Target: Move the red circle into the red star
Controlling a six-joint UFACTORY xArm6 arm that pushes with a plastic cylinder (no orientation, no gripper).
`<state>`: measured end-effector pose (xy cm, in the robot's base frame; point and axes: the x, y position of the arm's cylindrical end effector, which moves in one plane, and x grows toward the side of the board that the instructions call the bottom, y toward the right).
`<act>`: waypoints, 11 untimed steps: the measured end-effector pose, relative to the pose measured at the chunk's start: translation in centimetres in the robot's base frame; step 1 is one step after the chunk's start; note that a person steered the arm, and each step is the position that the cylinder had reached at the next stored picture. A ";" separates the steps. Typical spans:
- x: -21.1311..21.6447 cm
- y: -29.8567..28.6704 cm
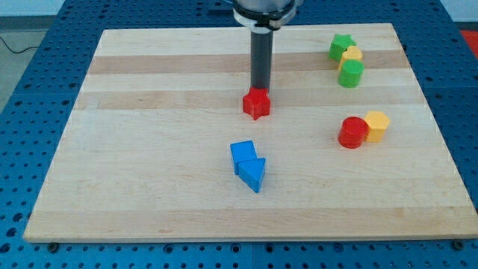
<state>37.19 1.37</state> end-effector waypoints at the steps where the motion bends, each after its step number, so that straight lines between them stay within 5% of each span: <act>1: 0.0 4.4; 4: 5.2 28.4; 5: 11.3 28.3; 6: 13.7 23.4; 9: 4.5 5.9; 11: 4.0 1.7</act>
<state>41.24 3.07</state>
